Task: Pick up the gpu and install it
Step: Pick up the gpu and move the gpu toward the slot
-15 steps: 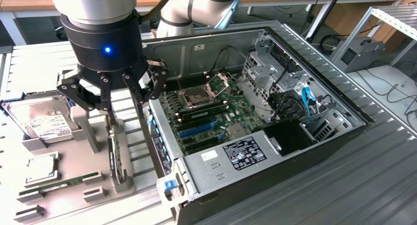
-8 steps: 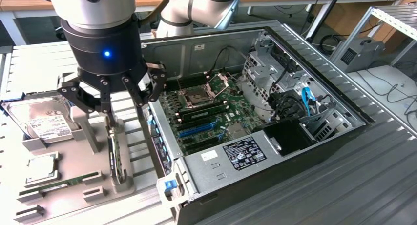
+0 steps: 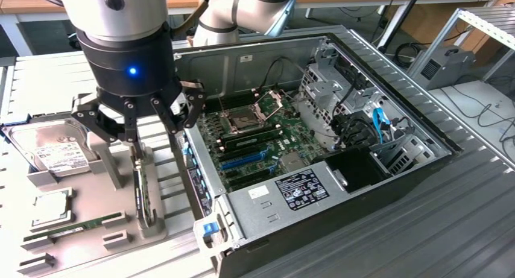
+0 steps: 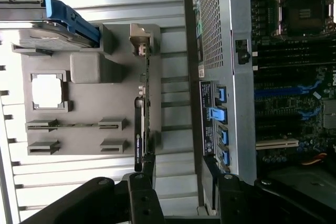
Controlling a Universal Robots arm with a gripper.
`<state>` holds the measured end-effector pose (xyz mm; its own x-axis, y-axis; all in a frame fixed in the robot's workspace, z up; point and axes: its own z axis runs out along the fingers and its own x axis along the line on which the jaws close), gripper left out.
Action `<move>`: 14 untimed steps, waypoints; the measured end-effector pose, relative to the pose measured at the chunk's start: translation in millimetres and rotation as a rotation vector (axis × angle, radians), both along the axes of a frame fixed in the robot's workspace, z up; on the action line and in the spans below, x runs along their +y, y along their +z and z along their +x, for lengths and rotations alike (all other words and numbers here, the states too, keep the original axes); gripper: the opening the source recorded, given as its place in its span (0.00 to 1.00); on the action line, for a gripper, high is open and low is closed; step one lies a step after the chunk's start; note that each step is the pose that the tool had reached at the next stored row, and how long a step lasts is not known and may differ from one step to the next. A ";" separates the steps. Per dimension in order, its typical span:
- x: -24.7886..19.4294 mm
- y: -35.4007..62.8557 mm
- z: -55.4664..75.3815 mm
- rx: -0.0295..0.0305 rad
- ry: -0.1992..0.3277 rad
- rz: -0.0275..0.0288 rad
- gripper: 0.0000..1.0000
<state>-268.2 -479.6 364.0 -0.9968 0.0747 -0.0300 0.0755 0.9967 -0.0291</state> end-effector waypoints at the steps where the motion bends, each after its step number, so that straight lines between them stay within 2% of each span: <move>1: 0.0 -0.4 -0.1 0.0000 0.000 0.0000 0.48; 14: 0.0 -5.4 -0.2 0.0000 0.000 0.0000 0.48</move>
<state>-268.4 -479.6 358.6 -0.9968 0.0746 -0.0300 0.0755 0.9967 -0.0291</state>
